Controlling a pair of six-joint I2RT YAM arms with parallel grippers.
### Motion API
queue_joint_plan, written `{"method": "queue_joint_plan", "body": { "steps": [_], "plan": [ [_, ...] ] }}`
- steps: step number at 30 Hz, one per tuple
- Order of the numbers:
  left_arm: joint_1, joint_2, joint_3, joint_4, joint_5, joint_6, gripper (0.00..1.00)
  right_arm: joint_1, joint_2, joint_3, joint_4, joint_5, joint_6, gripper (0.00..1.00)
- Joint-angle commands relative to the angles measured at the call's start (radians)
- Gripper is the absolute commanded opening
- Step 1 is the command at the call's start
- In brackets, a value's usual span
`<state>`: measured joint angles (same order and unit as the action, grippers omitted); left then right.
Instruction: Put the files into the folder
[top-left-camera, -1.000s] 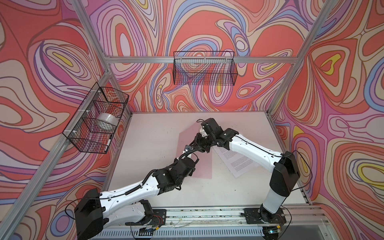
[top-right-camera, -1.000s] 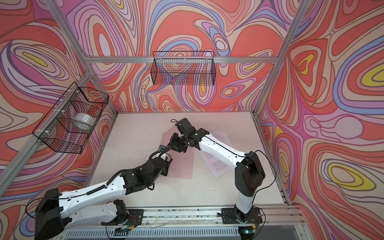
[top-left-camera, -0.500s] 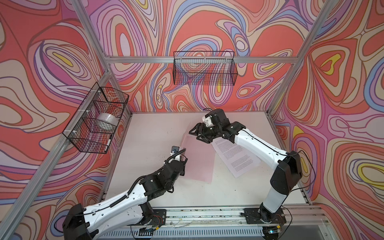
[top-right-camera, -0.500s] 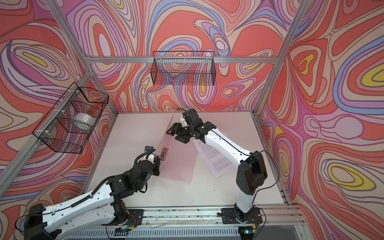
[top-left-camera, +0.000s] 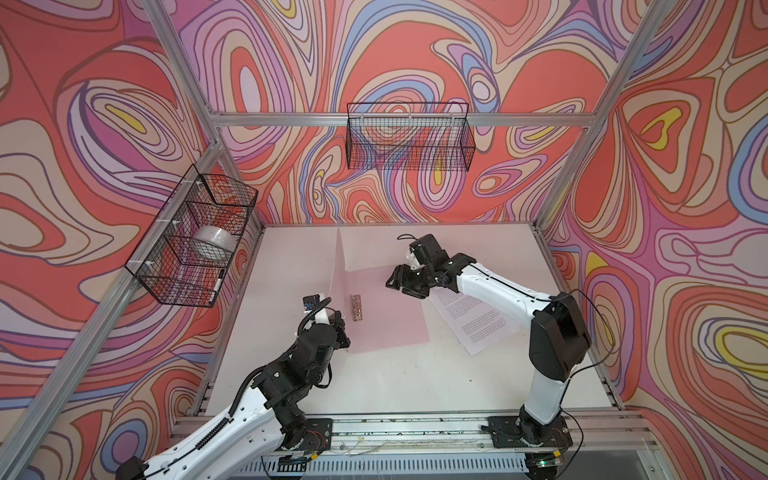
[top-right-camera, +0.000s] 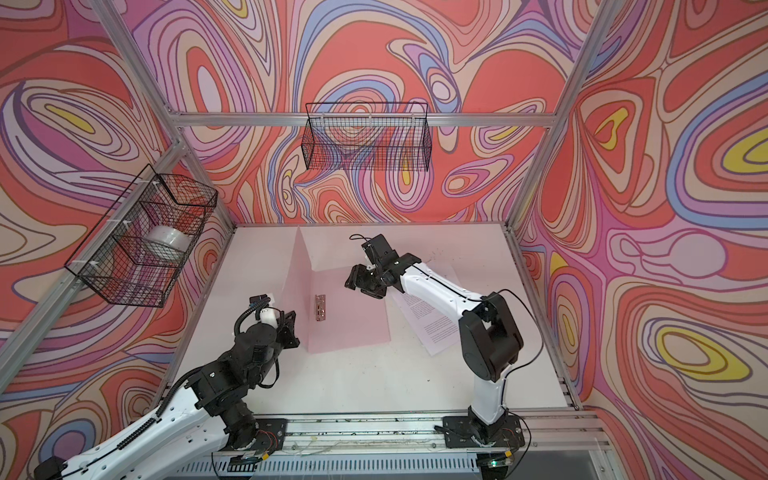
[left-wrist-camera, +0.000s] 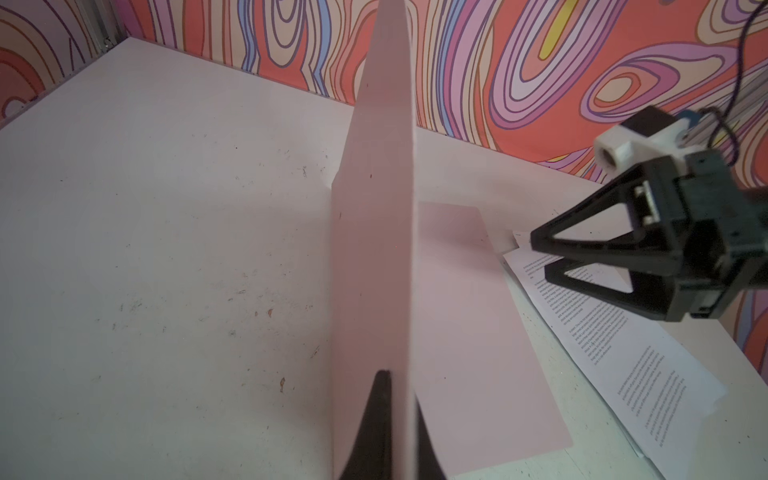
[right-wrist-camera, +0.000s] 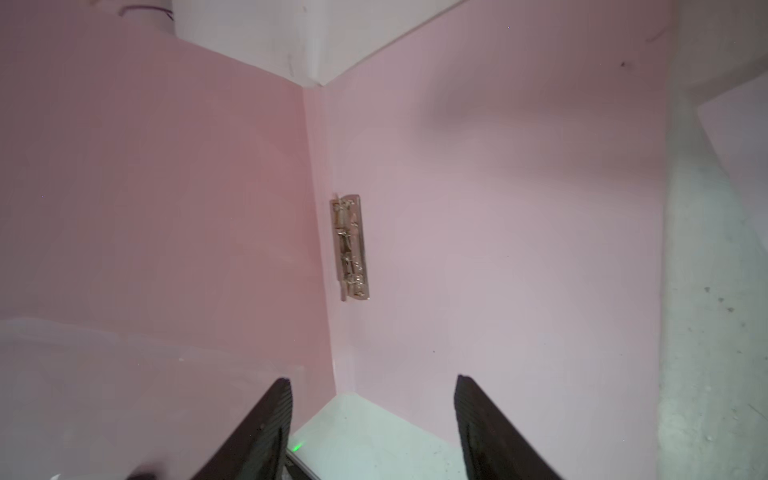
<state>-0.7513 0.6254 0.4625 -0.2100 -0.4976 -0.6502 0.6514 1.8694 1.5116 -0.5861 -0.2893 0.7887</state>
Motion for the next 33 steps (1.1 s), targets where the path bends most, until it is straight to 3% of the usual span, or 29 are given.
{"method": "queue_joint_plan", "body": {
  "steps": [1, 7, 12, 14, 16, 17, 20, 33],
  "plan": [
    [0.026, -0.015, -0.033, -0.074, 0.051, -0.055, 0.00, 0.042, 0.053, 0.070, -0.063, 0.120, -0.079, 0.66],
    [0.047, -0.040, -0.053, -0.121, 0.048, -0.072, 0.00, 0.084, 0.152, 0.149, -0.108, 0.211, -0.128, 0.65],
    [0.078, -0.061, -0.054, -0.177, 0.028, -0.087, 0.00, 0.086, 0.194, 0.127, -0.099, 0.219, -0.132, 0.64],
    [0.109, -0.067, -0.062, -0.196, 0.039, -0.099, 0.22, 0.086, 0.198, 0.105, -0.093, 0.224, -0.131, 0.64],
    [0.147, -0.069, -0.074, -0.203, 0.066, -0.112, 0.62, 0.086, 0.196, 0.081, -0.081, 0.223, -0.137, 0.64],
    [0.164, -0.068, -0.080, -0.207, 0.075, -0.126, 0.73, 0.086, 0.193, 0.066, -0.076, 0.222, -0.138, 0.64],
    [0.204, -0.047, -0.092, -0.219, 0.089, -0.160, 0.85, 0.086, 0.185, 0.030, -0.069, 0.213, -0.140, 0.64],
    [0.301, 0.029, -0.129, -0.410, 0.008, -0.454, 0.85, 0.086, 0.145, -0.089, -0.079, 0.213, -0.114, 0.63]
  ]
}}
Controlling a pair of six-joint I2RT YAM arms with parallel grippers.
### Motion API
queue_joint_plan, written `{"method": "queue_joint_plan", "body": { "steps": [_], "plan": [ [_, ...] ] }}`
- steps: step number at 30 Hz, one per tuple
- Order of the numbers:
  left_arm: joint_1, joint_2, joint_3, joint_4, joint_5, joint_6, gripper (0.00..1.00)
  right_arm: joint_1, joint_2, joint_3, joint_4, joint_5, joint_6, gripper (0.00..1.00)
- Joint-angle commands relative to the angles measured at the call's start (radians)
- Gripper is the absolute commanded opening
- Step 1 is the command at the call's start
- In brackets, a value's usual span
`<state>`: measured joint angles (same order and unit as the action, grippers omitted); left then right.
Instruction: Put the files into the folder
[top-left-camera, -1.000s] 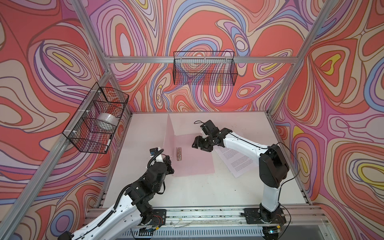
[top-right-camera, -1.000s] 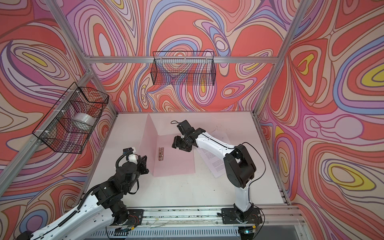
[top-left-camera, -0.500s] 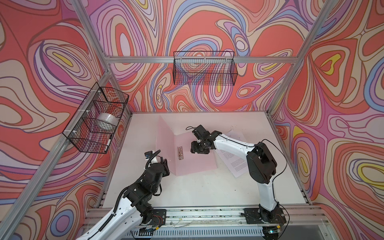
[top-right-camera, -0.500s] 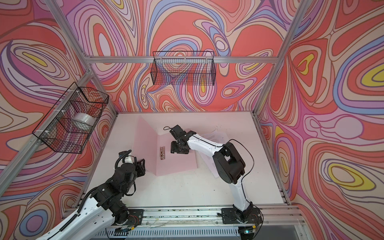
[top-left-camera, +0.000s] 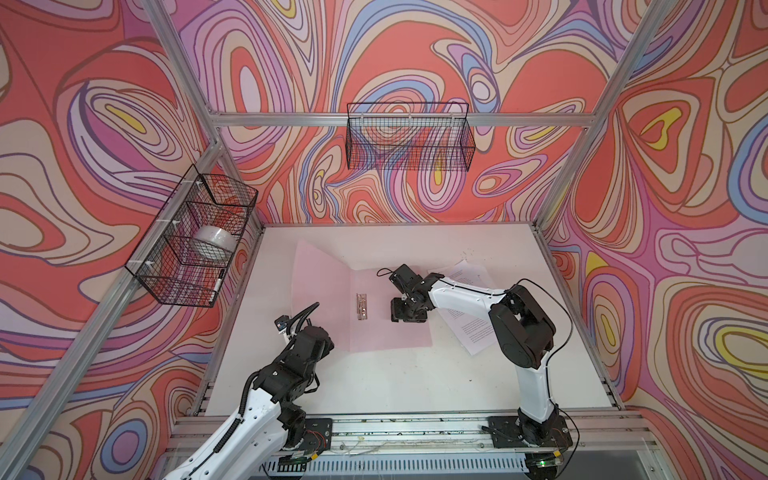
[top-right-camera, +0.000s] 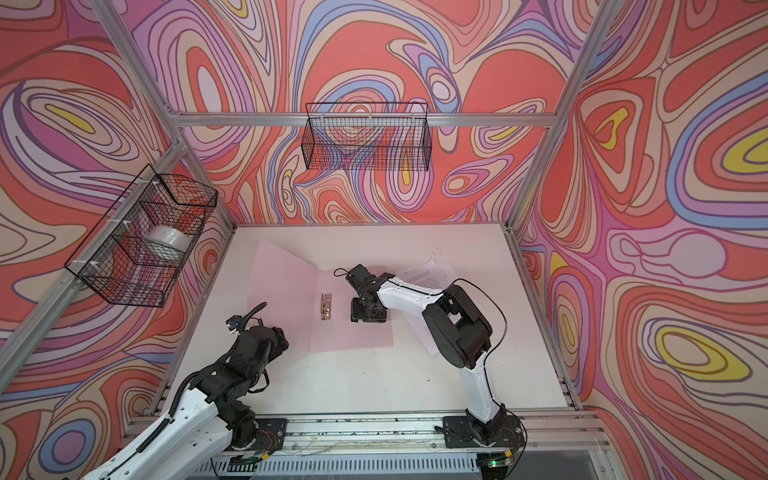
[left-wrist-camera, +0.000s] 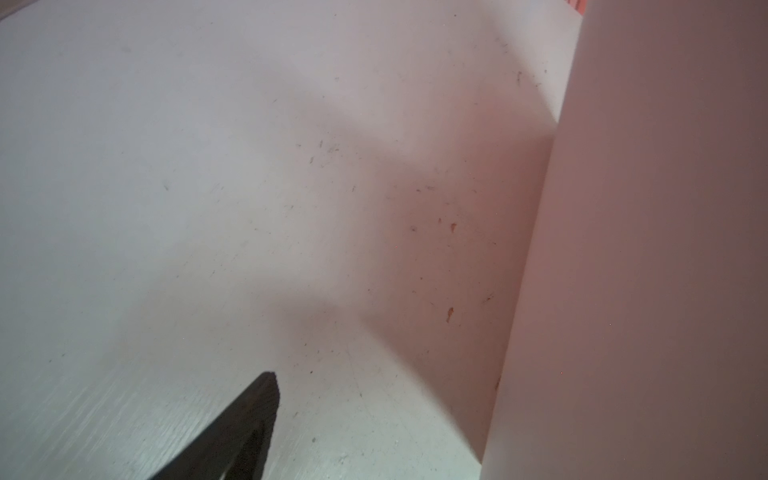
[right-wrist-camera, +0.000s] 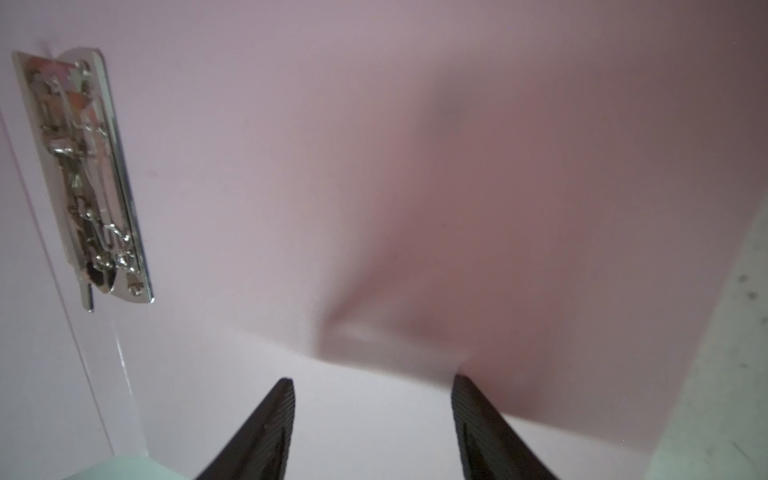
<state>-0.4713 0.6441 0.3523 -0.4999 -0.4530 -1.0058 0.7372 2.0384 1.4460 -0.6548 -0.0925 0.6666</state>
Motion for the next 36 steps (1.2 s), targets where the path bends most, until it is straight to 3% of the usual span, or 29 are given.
{"method": "queue_joint_plan", "body": {
  "steps": [1, 7, 15, 24, 36],
  "plan": [
    [0.032, 0.013, -0.023, -0.135, -0.034, -0.113, 0.85, 0.000, -0.024, -0.029, -0.012, 0.015, 0.008, 0.63],
    [0.121, 0.031, -0.052, -0.164, 0.066, -0.184, 0.89, 0.001, -0.031, -0.052, -0.019, 0.007, 0.016, 0.63],
    [0.228, 0.003, -0.145, -0.032, 0.298, -0.271, 0.94, 0.000, -0.044, -0.082, -0.014, -0.013, 0.034, 0.62],
    [0.287, 0.051, -0.061, -0.003, 0.451, -0.244, 1.00, 0.001, -0.061, -0.087, 0.000, -0.015, 0.034, 0.62],
    [0.287, -0.192, 0.099, -0.316, 0.436, -0.192, 0.99, 0.001, -0.072, 0.040, -0.038, 0.006, -0.009, 0.61]
  ]
}}
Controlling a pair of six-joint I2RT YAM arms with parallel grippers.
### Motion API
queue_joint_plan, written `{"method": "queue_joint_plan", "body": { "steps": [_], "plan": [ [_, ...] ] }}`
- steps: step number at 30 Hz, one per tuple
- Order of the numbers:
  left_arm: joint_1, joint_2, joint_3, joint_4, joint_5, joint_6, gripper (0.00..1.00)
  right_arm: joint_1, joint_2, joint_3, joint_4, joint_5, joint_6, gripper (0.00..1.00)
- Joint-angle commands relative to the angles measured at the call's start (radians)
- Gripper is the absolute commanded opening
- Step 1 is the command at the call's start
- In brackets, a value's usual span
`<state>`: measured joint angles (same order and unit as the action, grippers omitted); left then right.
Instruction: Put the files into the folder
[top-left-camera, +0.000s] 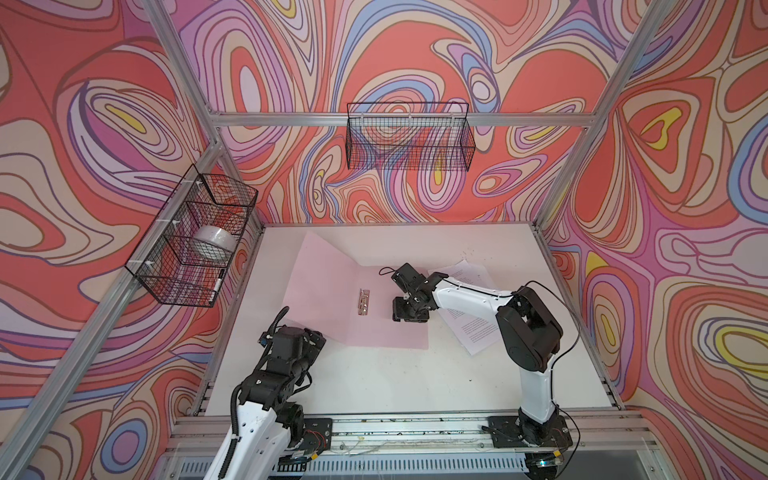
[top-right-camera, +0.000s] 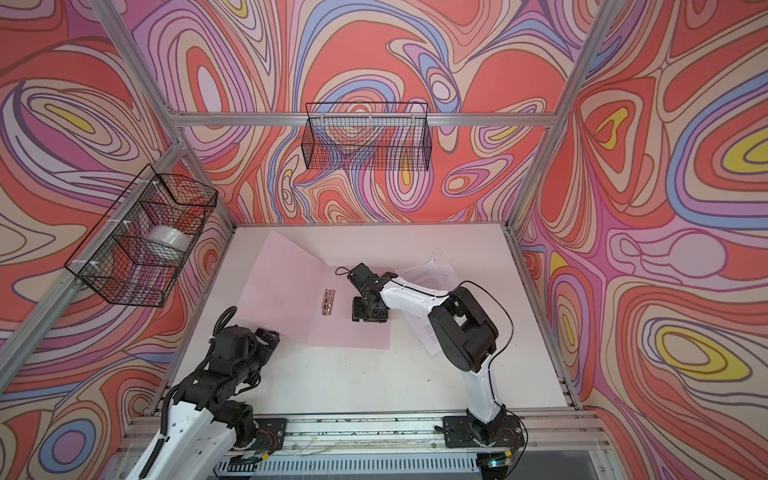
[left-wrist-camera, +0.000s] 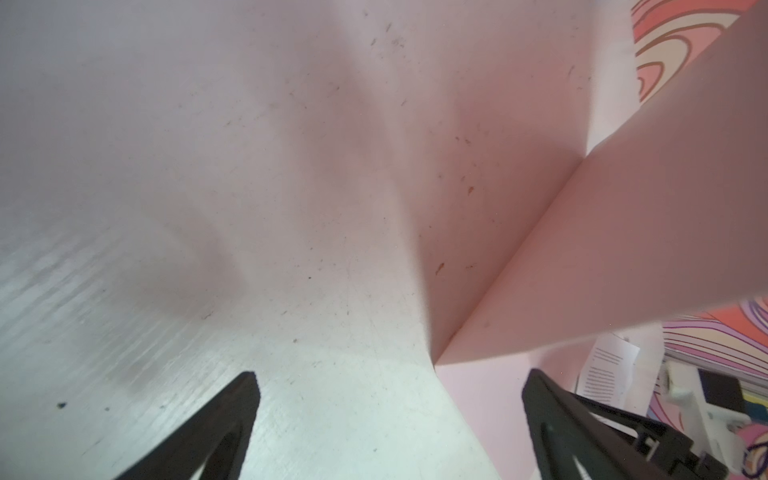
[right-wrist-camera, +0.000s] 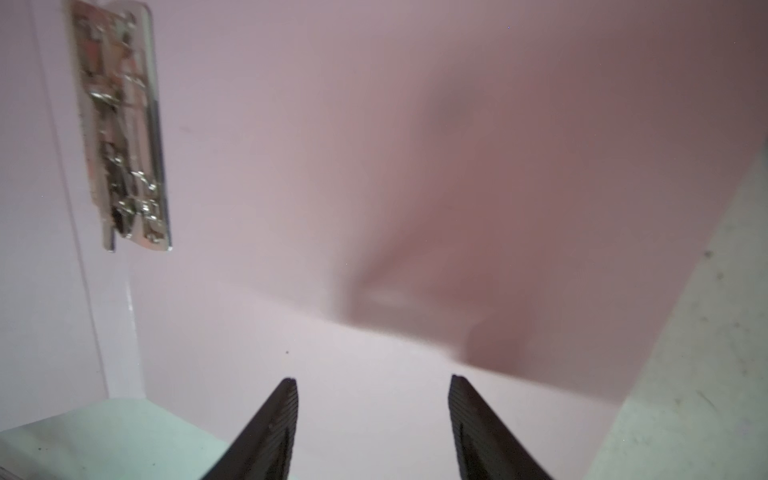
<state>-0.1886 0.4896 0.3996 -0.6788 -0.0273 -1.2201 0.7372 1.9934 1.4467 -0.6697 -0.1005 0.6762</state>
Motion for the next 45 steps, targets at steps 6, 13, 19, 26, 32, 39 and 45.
{"method": "queue_joint_plan", "body": {
  "steps": [6, 13, 19, 26, 32, 39, 45],
  "plan": [
    [0.004, -0.122, 0.238, -0.373, 0.013, 0.074, 0.97, 0.001, -0.050, 0.090, -0.044, 0.025, -0.034, 0.60],
    [0.004, -0.164, 0.389, -0.346, 0.060, 0.105, 0.93, 0.001, -0.074, 0.117, -0.067, 0.058, -0.059, 0.60],
    [0.002, -0.021, 0.327, -0.021, 0.178, 0.129, 0.90, -0.001, -0.127, 0.126, -0.083, 0.080, -0.081, 0.60],
    [-0.124, 0.213, 0.287, 0.320, 0.122, 0.226, 0.90, -0.032, -0.216, 0.093, -0.091, 0.089, -0.082, 0.60],
    [-0.235, 0.474, 0.291, 0.590, 0.138, 0.262, 0.87, -0.285, -0.359, -0.099, 0.019, -0.011, -0.087, 0.62],
    [-0.336, 0.738, 0.400, 0.762, 0.144, 0.342, 0.86, -0.690, -0.432, -0.237, 0.058, -0.214, -0.282, 0.60],
    [-0.375, 0.985, 0.505, 0.926, 0.249, 0.350, 0.84, -0.749, -0.386, -0.252, 0.121, -0.117, -0.362, 0.59]
  ]
}}
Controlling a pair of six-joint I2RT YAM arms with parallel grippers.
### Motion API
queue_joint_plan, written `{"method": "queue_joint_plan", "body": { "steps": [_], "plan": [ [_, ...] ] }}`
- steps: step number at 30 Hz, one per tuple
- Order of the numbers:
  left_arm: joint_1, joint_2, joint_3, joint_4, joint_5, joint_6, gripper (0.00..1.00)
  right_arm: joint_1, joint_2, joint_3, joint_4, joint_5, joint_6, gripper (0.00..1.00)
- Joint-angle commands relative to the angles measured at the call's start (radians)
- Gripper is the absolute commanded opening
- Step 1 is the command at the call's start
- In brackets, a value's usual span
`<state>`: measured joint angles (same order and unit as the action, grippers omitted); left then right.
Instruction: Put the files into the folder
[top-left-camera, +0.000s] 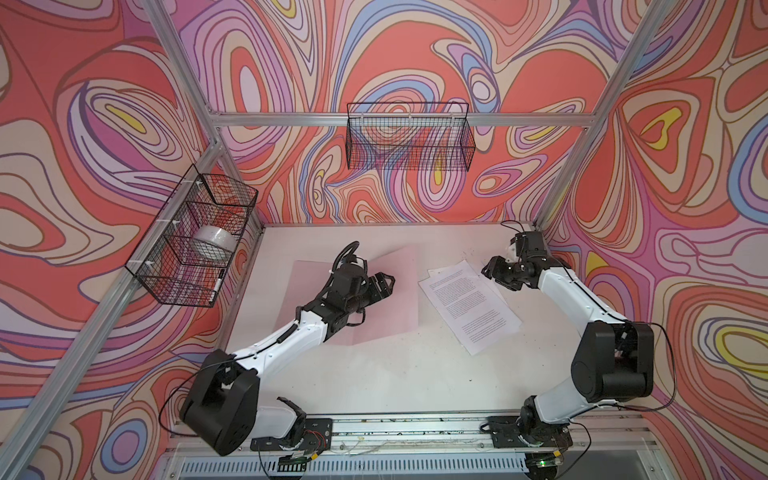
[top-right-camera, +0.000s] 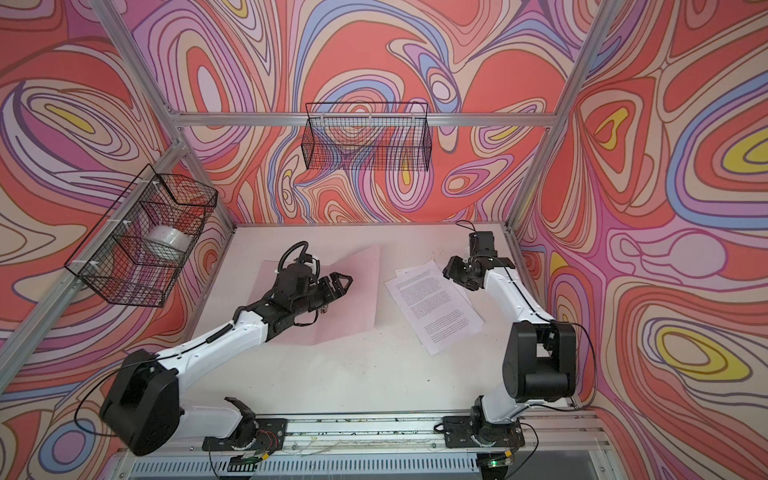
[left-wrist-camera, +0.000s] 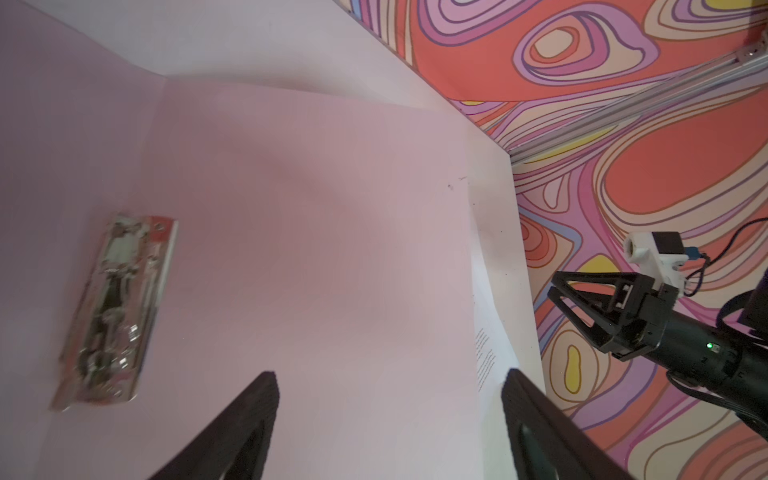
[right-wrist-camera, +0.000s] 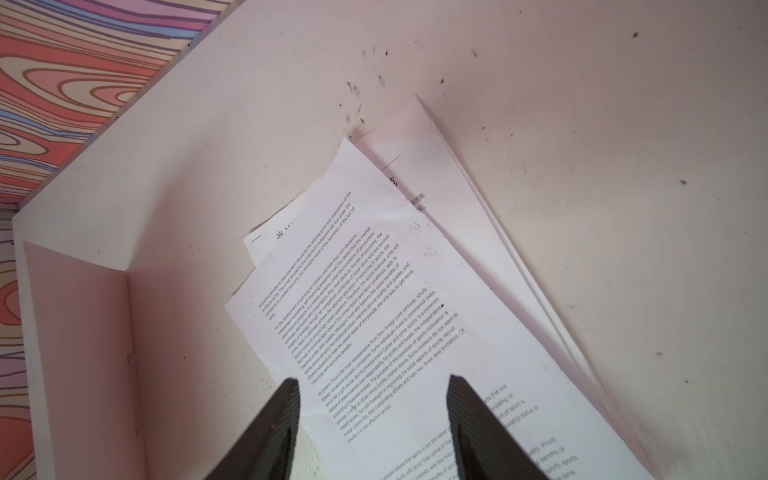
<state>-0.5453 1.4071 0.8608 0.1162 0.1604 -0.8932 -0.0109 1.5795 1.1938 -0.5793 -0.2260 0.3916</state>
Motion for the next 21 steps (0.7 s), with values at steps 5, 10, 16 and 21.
{"method": "queue_joint_plan", "body": {
  "steps": [5, 10, 16, 21],
  "plan": [
    [-0.043, 0.231, 0.149, 0.166, 0.146, 0.024, 0.82, -0.055, 0.071, -0.016, 0.017, 0.088, -0.086, 0.55],
    [-0.047, 0.327, 0.213, 0.165, 0.194, 0.031, 0.81, -0.073, 0.027, -0.094, 0.006, 0.178, -0.071, 0.54],
    [-0.048, 0.398, 0.239, 0.175, 0.232, 0.039, 0.79, -0.075, -0.029, -0.225, 0.011, 0.245, -0.055, 0.50],
    [-0.048, 0.418, 0.236, 0.172, 0.233, 0.050, 0.78, -0.076, -0.066, -0.293, 0.013, 0.273, -0.028, 0.49]
  ]
}}
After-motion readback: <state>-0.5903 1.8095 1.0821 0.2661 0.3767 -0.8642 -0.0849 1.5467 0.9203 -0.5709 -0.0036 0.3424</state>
